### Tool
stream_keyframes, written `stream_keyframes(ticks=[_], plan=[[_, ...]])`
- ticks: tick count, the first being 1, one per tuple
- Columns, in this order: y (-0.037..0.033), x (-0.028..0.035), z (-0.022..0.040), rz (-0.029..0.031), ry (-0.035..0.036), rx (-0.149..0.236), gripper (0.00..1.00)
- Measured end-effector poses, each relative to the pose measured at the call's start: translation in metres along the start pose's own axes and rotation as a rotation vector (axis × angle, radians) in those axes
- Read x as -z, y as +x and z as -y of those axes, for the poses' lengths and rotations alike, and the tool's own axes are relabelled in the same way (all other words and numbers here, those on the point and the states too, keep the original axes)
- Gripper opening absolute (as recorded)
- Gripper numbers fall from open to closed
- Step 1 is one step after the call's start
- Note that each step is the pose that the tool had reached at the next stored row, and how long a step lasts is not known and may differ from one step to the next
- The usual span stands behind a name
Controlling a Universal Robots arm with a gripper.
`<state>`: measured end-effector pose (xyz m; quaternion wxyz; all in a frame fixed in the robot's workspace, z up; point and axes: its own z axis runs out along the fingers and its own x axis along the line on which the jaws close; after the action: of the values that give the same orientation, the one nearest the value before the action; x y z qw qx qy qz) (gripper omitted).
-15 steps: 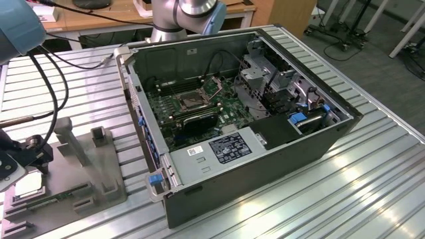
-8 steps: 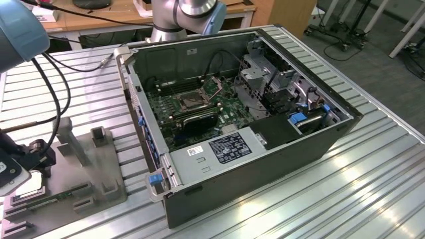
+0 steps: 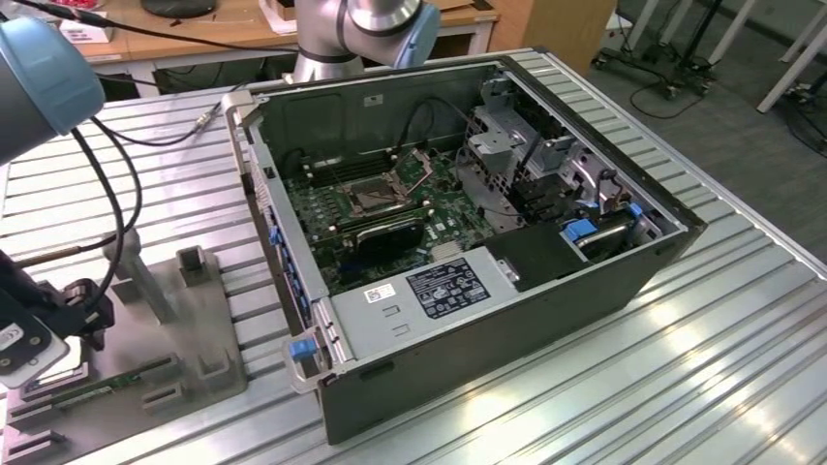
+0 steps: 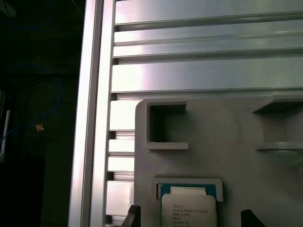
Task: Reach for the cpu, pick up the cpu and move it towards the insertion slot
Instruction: 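Pick up the cpu and move it towards the insertion slot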
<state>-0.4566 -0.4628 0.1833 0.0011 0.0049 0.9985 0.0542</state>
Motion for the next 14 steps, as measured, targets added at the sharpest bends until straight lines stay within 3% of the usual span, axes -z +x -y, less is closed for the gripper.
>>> stream_keyframes(ticks=[3,14], plan=[[0.0003,-0.0030,0.0000,0.0000,0.0000,0.000,0.88],[0.0003,-0.0036,0.0000,-0.0001,-0.0003,0.000,0.88]])
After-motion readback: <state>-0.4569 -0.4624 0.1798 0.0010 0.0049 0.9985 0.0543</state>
